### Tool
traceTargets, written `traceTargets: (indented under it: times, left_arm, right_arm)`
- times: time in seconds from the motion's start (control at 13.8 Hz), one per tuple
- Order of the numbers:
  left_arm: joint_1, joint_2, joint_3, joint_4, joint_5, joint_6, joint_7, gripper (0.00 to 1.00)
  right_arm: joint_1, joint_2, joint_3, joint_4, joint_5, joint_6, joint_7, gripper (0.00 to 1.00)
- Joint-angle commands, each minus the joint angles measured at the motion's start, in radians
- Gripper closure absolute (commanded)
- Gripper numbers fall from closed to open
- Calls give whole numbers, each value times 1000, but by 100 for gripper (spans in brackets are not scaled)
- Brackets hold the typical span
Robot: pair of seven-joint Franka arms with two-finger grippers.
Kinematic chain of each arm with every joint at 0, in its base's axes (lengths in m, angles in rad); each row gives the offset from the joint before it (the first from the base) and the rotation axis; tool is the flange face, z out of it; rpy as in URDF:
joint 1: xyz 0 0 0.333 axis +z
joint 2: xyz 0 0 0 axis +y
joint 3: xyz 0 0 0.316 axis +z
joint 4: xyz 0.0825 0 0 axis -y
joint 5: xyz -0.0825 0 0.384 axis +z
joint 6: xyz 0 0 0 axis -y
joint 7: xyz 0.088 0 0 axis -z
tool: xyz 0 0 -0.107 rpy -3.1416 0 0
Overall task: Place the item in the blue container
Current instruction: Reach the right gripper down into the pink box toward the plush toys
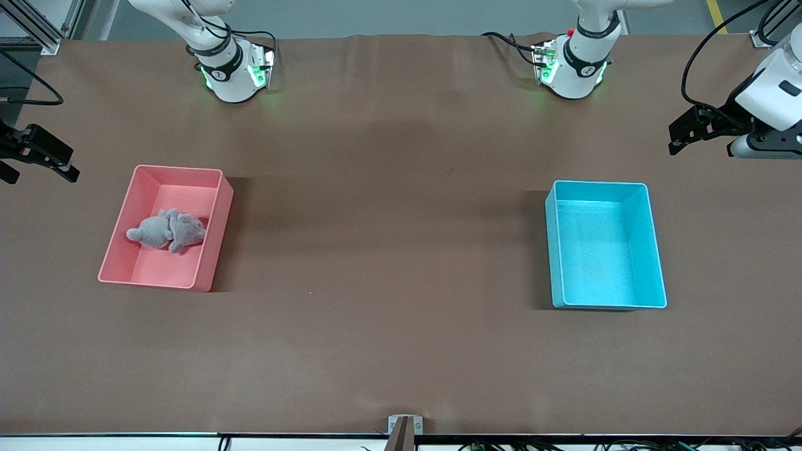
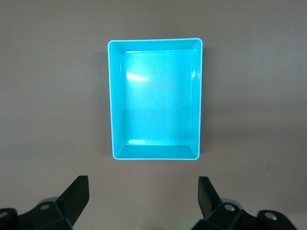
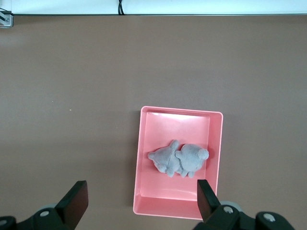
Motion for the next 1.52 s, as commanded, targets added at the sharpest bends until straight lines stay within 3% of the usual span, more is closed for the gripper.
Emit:
traceTargets:
  times: [0.0, 0.65, 0.87, 1.31, 1.45]
  left_arm:
    - [34, -6, -3, 30, -21, -20, -7, 0]
    - [36, 22, -12, 64, -7, -54, -18, 0]
    - [37, 22, -26, 67, 2, -71, -30, 0]
    - [40, 30, -41, 87, 37, -65, -30, 0]
    - [40, 31, -41, 87, 37, -62, -30, 0]
  right_arm:
    - [-9, 8, 5, 11, 15, -1, 2, 0]
    - [1, 40, 5, 12, 21, 0, 1, 0]
    - [31, 94, 9, 11, 10, 2, -7, 0]
    - [28, 189, 6, -32, -14, -21, -5, 0]
    - [11, 195, 5, -110, -28, 8, -7, 0]
